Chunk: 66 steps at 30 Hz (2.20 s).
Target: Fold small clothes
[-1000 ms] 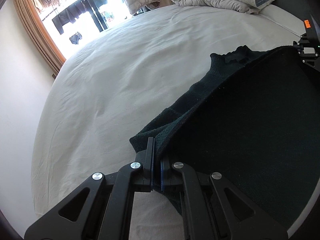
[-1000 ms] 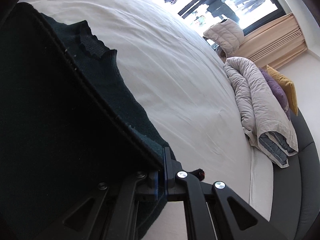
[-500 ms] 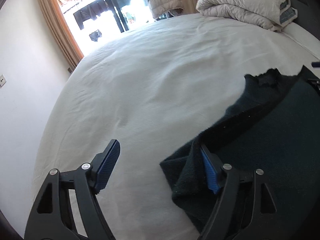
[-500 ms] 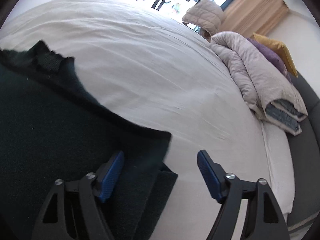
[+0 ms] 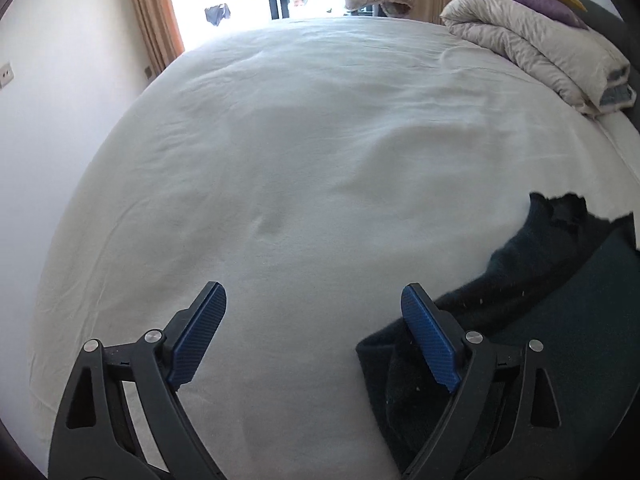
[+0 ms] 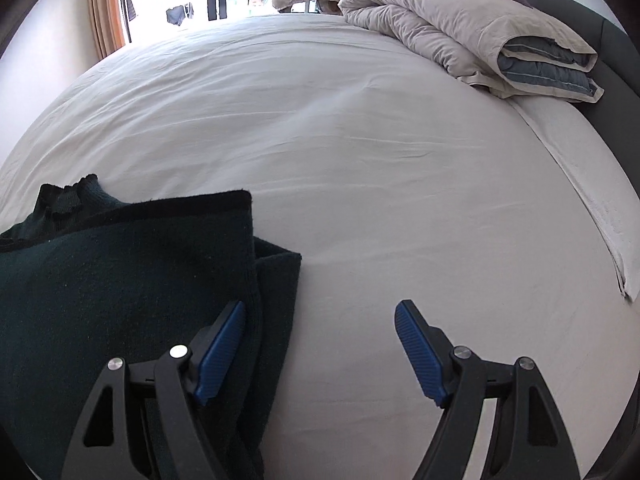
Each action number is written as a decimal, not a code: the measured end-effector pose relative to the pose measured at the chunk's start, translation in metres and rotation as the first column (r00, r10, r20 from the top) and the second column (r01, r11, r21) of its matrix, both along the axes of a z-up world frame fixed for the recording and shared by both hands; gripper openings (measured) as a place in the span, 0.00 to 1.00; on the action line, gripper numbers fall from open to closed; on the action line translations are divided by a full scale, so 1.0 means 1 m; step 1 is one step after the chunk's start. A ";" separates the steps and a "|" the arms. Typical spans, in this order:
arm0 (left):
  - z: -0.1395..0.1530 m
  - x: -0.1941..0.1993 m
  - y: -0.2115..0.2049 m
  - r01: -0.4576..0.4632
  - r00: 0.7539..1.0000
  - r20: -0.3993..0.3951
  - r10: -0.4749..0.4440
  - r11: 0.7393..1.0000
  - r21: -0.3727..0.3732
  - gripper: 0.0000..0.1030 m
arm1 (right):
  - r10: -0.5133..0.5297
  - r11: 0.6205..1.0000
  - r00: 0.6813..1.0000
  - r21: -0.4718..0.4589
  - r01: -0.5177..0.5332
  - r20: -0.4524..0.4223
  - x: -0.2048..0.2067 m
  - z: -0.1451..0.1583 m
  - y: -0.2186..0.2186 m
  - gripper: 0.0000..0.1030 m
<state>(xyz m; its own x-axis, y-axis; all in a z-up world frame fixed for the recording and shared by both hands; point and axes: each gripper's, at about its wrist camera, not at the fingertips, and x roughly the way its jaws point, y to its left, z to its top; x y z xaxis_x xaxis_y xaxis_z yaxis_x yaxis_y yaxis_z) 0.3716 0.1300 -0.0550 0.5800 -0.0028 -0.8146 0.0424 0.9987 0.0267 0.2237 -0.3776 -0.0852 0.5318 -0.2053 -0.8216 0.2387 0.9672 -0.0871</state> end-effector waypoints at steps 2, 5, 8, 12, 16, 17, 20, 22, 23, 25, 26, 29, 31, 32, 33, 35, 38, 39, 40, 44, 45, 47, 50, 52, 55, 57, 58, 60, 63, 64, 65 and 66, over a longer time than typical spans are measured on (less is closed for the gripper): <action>0.012 0.010 0.020 -0.024 1.000 -0.002 0.024 0.973 -0.230 0.88 | -0.001 1.000 1.000 0.006 0.001 -0.001 0.002 -0.002 -0.001 0.76; 0.036 0.009 0.047 -0.068 0.992 0.064 0.107 0.892 -0.447 0.88 | -0.014 1.000 1.000 0.019 0.014 0.005 0.001 -0.002 -0.002 0.76; 0.055 -0.009 0.054 -0.053 0.985 0.122 0.126 0.877 -0.478 0.88 | -0.029 0.999 0.999 0.017 0.028 0.021 -0.001 0.000 -0.001 0.76; 0.063 -0.049 0.020 0.145 0.981 0.171 -0.091 0.932 -0.333 0.87 | -0.017 0.999 0.997 0.049 0.013 0.077 -0.010 0.012 0.005 0.69; 0.037 -0.075 -0.032 0.338 0.937 0.101 -0.334 0.941 -0.018 0.63 | 0.062 0.994 0.985 0.078 -0.075 0.159 -0.019 0.027 0.022 0.63; 0.029 -0.078 -0.041 0.359 0.929 0.078 -0.362 0.932 0.051 0.58 | 0.083 0.993 0.983 0.066 -0.095 0.162 -0.021 0.029 0.028 0.63; 0.006 -0.072 -0.048 0.358 0.931 0.025 -0.364 0.924 0.132 0.57 | 0.149 0.987 0.976 0.040 -0.157 0.158 -0.023 0.030 0.043 0.60; -0.009 -0.062 -0.040 0.344 0.938 -0.001 -0.346 0.933 0.104 0.52 | 0.175 0.983 0.973 0.029 -0.181 0.149 -0.022 0.028 0.048 0.60; -0.015 -0.057 -0.039 0.327 0.945 -0.014 -0.328 0.937 0.125 0.51 | 0.178 0.983 0.974 0.022 -0.183 0.143 -0.021 0.026 0.050 0.60; -0.022 -0.043 -0.026 0.271 0.962 0.002 -0.274 0.951 0.148 0.51 | 0.171 0.985 0.976 0.014 -0.174 0.139 -0.022 0.022 0.050 0.59; -0.023 -0.035 -0.020 0.231 0.972 0.013 -0.235 0.963 0.136 0.51 | 0.163 0.986 0.977 0.018 -0.167 0.137 -0.023 0.020 0.049 0.59; -0.025 -0.009 0.001 0.056 0.997 0.038 -0.061 0.991 0.123 0.51 | 0.126 0.991 0.984 0.020 -0.129 0.128 -0.023 0.014 0.042 0.58; -0.025 -0.002 0.014 -0.029 0.999 0.049 0.024 0.994 0.105 0.51 | 0.100 0.994 0.986 0.023 -0.104 0.130 -0.025 0.014 0.039 0.57; -0.023 -0.005 0.019 -0.057 0.997 0.066 0.051 0.993 0.099 0.51 | 0.095 0.995 0.985 0.026 -0.100 0.141 -0.027 0.016 0.039 0.57; -0.018 -0.011 0.025 -0.074 0.994 0.087 0.066 0.994 0.081 0.51 | 0.099 0.994 0.983 0.029 -0.104 0.153 -0.029 0.019 0.040 0.57; -0.004 -0.029 0.034 -0.097 0.985 0.148 0.087 0.993 0.062 0.51 | 0.140 0.988 0.972 0.036 -0.149 0.187 -0.031 0.029 0.049 0.57; 0.019 -0.069 0.038 -0.050 0.974 0.221 0.048 0.999 0.000 0.51 | 0.284 0.952 0.929 0.043 -0.302 0.237 -0.030 0.048 0.084 0.57; 0.022 -0.086 0.038 -0.006 0.971 0.237 0.017 0.999 -0.047 0.51 | 0.350 0.928 0.902 0.040 -0.371 0.251 -0.029 0.056 0.102 0.56; 0.022 -0.096 0.028 0.034 0.971 0.239 -0.016 0.997 -0.070 0.51 | 0.420 0.897 0.871 0.027 -0.441 0.256 -0.026 0.063 0.123 0.55; 0.005 -0.149 0.017 0.039 0.967 0.255 -0.006 0.992 -0.124 0.51 | 0.641 0.758 0.735 -0.033 -0.651 0.223 -0.006 0.081 0.216 0.41; -0.001 -0.158 0.015 0.044 0.967 0.254 -0.004 0.988 -0.151 0.51 | 0.683 0.722 0.701 -0.041 -0.691 0.204 0.002 0.083 0.239 0.37; -0.015 -0.170 0.005 0.082 0.972 0.231 -0.039 0.981 -0.178 0.51 | 0.762 0.644 0.631 -0.066 -0.762 0.146 0.016 0.082 0.284 0.35; -0.033 -0.183 -0.007 0.126 0.979 0.188 -0.085 0.968 -0.219 0.51 | 0.841 0.541 0.539 -0.097 -0.836 0.045 0.040 0.071 0.341 0.35; -0.038 -0.193 -0.004 0.132 0.980 0.182 -0.081 0.950 -0.283 0.52 | 0.857 0.512 0.515 -0.089 -0.854 -0.017 0.059 0.061 0.366 0.35; -0.049 -0.194 0.007 0.129 0.981 0.185 -0.063 0.920 -0.369 0.52 | 0.876 0.467 0.473 -0.079 -0.881 -0.093 0.079 0.046 0.389 0.35; -0.053 -0.195 0.014 0.126 0.982 0.181 -0.053 0.900 -0.418 0.52 | 0.880 0.442 0.451 -0.093 -0.892 -0.150 0.085 0.037 0.401 0.35; -0.054 -0.195 0.016 0.126 0.982 0.182 -0.051 0.895 -0.428 0.52 | 0.885 0.423 0.432 -0.086 -0.902 -0.175 0.086 0.034 0.405 0.35; -0.055 -0.197 0.015 0.126 0.982 0.184 -0.050 0.894 -0.430 0.52 | 0.893 0.387 0.392 -0.066 -0.920 -0.221 0.086 0.026 0.413 0.35; -0.055 -0.199 0.016 0.125 0.982 0.182 -0.049 0.892 -0.435 0.52 | 0.886 0.376 0.384 -0.080 -0.923 -0.260 0.091 0.020 0.416 0.35; -0.055 -0.200 0.017 0.125 0.982 0.182 -0.049 0.889 -0.441 0.52 | 0.883 0.390 0.394 -0.068 -0.918 -0.255 0.095 0.021 0.416 0.35; -0.055 -0.202 0.018 0.125 0.982 0.181 -0.048 0.886 -0.446 0.52 | 0.881 0.402 0.400 -0.048 -0.915 -0.254 0.100 0.020 0.416 0.35; -0.056 -0.202 0.018 0.125 0.983 0.180 -0.047 0.885 -0.450 0.52 | 0.879 0.404 0.397 -0.030 -0.914 -0.262 0.103 0.019 0.417 0.35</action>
<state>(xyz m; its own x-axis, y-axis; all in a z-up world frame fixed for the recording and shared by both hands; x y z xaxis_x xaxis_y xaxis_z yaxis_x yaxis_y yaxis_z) 0.1700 0.1477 -0.1108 0.6817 -0.4078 -0.6074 0.1623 0.8938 -0.4180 0.3268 0.0395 -0.0662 0.3337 0.1782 -0.9257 -0.7962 0.5790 -0.1756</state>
